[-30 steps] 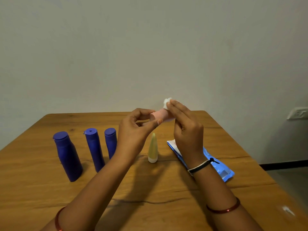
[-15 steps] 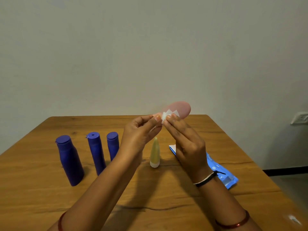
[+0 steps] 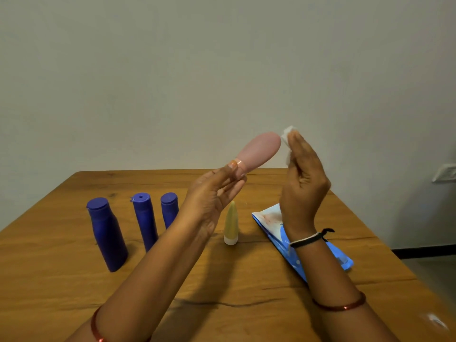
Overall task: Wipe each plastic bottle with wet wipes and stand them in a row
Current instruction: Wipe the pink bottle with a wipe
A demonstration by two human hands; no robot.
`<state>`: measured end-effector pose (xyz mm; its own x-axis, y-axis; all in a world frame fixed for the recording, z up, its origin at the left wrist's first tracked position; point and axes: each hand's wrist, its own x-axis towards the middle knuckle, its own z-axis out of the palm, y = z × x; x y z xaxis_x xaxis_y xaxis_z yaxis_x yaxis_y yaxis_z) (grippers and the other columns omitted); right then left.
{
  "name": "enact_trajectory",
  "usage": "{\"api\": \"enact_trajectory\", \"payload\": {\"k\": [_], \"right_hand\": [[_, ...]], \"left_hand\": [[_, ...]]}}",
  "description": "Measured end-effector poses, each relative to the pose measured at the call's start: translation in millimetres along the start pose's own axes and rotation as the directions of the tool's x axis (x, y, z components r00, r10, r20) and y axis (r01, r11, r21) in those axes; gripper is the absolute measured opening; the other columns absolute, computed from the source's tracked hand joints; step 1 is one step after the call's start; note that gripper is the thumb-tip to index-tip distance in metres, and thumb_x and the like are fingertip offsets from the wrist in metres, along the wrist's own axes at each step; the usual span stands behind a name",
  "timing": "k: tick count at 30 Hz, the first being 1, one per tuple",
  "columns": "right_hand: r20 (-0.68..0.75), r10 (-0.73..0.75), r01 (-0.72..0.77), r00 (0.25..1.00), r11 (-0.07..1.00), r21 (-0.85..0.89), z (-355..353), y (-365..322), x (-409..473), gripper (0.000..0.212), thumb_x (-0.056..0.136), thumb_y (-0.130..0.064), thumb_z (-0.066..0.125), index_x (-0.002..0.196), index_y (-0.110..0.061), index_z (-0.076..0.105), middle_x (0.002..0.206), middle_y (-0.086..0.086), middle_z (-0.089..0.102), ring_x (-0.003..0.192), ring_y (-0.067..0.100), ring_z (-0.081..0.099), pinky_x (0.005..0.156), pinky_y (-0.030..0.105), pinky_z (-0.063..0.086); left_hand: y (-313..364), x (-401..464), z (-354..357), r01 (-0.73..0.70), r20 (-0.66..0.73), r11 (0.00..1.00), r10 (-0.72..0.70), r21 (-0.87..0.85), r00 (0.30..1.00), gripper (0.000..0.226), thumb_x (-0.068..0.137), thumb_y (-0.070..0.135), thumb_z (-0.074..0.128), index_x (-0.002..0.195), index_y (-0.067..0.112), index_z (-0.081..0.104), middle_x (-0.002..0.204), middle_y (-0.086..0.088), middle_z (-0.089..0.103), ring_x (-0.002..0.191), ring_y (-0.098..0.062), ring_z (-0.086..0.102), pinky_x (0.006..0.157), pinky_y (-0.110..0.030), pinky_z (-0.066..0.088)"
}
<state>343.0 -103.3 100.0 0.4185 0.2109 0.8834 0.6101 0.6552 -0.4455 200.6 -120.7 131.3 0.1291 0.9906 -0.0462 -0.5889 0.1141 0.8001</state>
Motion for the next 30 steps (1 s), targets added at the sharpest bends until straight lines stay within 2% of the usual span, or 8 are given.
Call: {"api": "enact_trajectory", "payload": {"k": [4,7,11,17,21,23,27,30], "right_hand": [[0.026,0.031,-0.03,0.999,0.999,-0.016,14.5,-10.4,-3.6,0.053,0.082,0.021,0.047,0.121,-0.012,0.059,0.127,0.007,0.06,0.123,0.019,0.053,0.1,0.026,0.044],[0.075,0.011,-0.01,0.997,1.0,-0.017,17.0,-17.1,-18.6,0.052,0.078,0.023,0.046,0.117,-0.007,0.064,0.127,0.006,0.059,0.123,0.019,0.053,0.099,0.022,0.044],[0.227,-0.114,0.115,0.967,0.993,0.007,12.7,-24.5,-45.0,0.055,0.075,0.024,0.044,0.12,-0.003,0.06,0.129,0.009,0.056,0.126,0.021,0.05,0.102,0.034,0.045],[0.306,-0.306,0.319,0.901,0.948,0.006,-3.6,-5.1,-37.6,0.044,0.079,0.018,0.04,0.112,0.003,0.065,0.123,0.012,0.06,0.122,0.022,0.054,0.098,0.039,0.048],[0.198,-0.217,0.237,0.956,0.968,-0.082,-8.5,5.5,-29.0,0.041,0.08,0.018,0.048,0.11,0.0,0.067,0.119,0.009,0.063,0.115,0.017,0.059,0.084,0.04,0.054],[0.153,-0.209,0.221,0.966,0.973,-0.066,-5.3,-1.0,-27.1,0.039,0.081,0.017,0.048,0.112,0.001,0.066,0.12,0.011,0.062,0.115,0.019,0.059,0.084,0.04,0.054],[0.256,-0.31,0.317,0.916,0.948,0.016,3.1,-13.6,-35.7,0.039,0.085,0.015,0.041,0.116,0.003,0.062,0.124,0.015,0.059,0.121,0.026,0.054,0.097,0.042,0.048],[0.317,-0.312,0.327,0.896,0.945,0.006,0.5,-5.5,-41.1,0.04,0.084,0.015,0.041,0.116,0.002,0.062,0.124,0.015,0.059,0.122,0.025,0.053,0.099,0.042,0.047]], "left_hand": [[-2.5,-2.8,1.8,0.016,0.015,1.0,-0.016,0.019,1.0,0.006,0.086,0.005,0.064,0.084,0.0,0.061,0.076,-0.012,0.072,0.078,-0.021,0.072,0.079,-0.028,0.057],[-1.7,-1.1,2.7,0.012,0.029,1.0,-0.012,-0.002,1.0,0.006,0.087,0.005,0.063,0.086,-0.001,0.061,0.074,-0.01,0.073,0.077,-0.02,0.072,0.08,-0.027,0.057],[-2.6,1.4,4.6,0.055,0.073,0.996,-0.05,-0.073,0.996,0.014,0.09,0.008,0.061,0.098,-0.002,0.066,0.093,-0.014,0.073,0.084,-0.016,0.073,0.076,-0.023,0.058],[-5.5,-0.6,2.4,0.125,0.011,0.991,-0.124,-0.046,0.992,0.015,0.088,0.018,0.064,0.094,0.004,0.066,0.082,-0.009,0.075,0.077,-0.015,0.073,0.076,-0.025,0.058],[-2.9,-0.5,1.6,0.103,-0.023,0.994,-0.104,-0.048,0.994,0.015,0.089,0.018,0.063,0.092,0.003,0.064,0.085,-0.012,0.074,0.086,-0.021,0.071,0.08,-0.028,0.056],[-2.5,-0.4,2.9,0.101,-0.021,0.993,-0.102,-0.054,0.995,0.015,0.088,0.018,0.064,0.093,0.003,0.063,0.087,-0.013,0.073,0.089,-0.022,0.071,0.081,-0.029,0.056],[-5.4,-2.3,6.2,0.104,0.035,0.993,-0.102,-0.058,0.994,0.013,0.089,0.017,0.062,0.092,0.005,0.066,0.081,-0.009,0.075,0.078,-0.016,0.073,0.078,-0.027,0.058],[-5.8,0.2,3.9,0.101,0.019,0.993,-0.1,-0.067,0.995,0.011,0.088,0.016,0.063,0.091,0.005,0.066,0.08,-0.009,0.075,0.075,-0.014,0.073,0.075,-0.026,0.058]]}}
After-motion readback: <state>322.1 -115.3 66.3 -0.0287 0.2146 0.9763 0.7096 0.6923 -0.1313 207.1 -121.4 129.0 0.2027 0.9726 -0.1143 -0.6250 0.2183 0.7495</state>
